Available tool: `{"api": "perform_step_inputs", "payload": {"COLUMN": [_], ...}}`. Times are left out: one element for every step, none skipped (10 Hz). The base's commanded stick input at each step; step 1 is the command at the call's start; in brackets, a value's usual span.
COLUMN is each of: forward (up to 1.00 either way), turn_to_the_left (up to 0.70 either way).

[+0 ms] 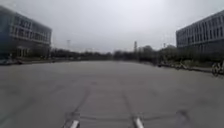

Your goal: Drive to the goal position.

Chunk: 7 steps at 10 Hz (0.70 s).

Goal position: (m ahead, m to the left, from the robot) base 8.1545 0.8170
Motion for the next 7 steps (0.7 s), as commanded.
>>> {"api": "perform_step_inputs", "payload": {"forward": [1.00,1.00,1.00,1.00,1.00,1.00,1.00], "turn_to_the_left": [0.00,0.00,0.00,-0.33,-0.40,-0.40,-0.40]}}
